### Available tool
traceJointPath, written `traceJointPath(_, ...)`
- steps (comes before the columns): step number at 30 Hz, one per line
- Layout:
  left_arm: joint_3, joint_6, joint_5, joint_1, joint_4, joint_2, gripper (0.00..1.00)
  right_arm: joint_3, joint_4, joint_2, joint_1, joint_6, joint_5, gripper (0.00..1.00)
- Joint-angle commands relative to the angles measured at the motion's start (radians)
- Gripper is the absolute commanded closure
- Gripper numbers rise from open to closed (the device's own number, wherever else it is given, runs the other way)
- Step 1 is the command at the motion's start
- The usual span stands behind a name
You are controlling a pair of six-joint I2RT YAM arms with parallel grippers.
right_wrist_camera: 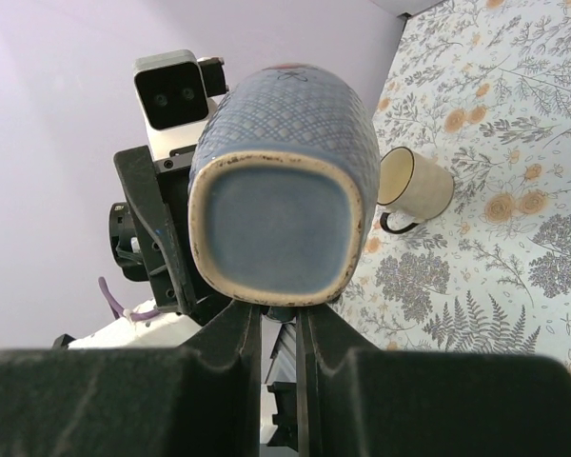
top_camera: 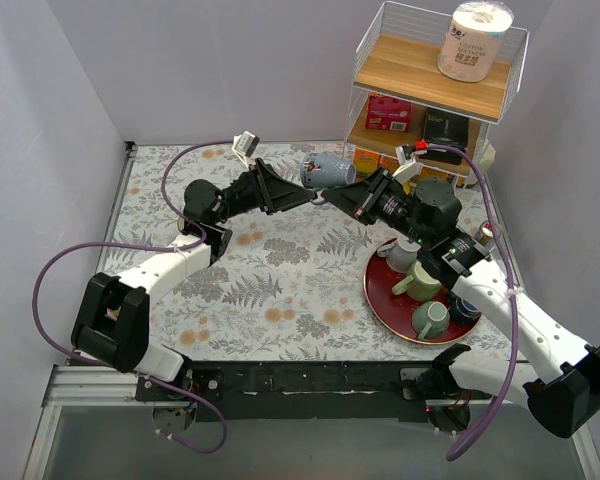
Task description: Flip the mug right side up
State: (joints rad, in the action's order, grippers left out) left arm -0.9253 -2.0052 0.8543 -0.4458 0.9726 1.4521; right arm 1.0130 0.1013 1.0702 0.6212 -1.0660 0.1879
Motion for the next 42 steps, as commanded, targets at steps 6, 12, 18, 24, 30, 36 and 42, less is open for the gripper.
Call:
traceJointPath(6,-0.066,-0.291,-0.014,-0.040,-0.011,0.020,0.52,-0.027,0.163,-0.041,-0.003,-0.009,0.038,0.99)
traceJointPath(12,-0.076,-0.257,-0.008,-0.053,-0.058,0.025,0.91,-0.054,0.172,-0.047,-0.003,-0.009,0.038,0.99)
traceJointPath(18,-0.073,-0.198,-0.035,-0.054,-0.136,-0.010,1.00,-0.057,0.141,-0.049,-0.003,0.012,0.039,0.99)
traceJointPath(24,-0.185,0.173,-0.182,-0.054,-0.604,-0.097,1.00,-0.071,0.028,-0.082,-0.003,0.057,-0.030,0.33)
traceJointPath(30,-0.286,0.472,-0.403,-0.053,-0.966,-0.116,1.00,-0.099,-0.155,-0.118,-0.003,0.086,-0.102,0.13)
traceJointPath(36,-0.299,0.687,-0.691,-0.053,-1.244,-0.104,1.00,-0.100,-0.380,-0.145,-0.003,0.112,-0.171,0.12)
traceJointPath(42,-0.288,0.750,-1.056,-0.053,-1.426,-0.049,1.00,-0.085,-0.563,-0.142,-0.003,0.130,-0.243,0.12)
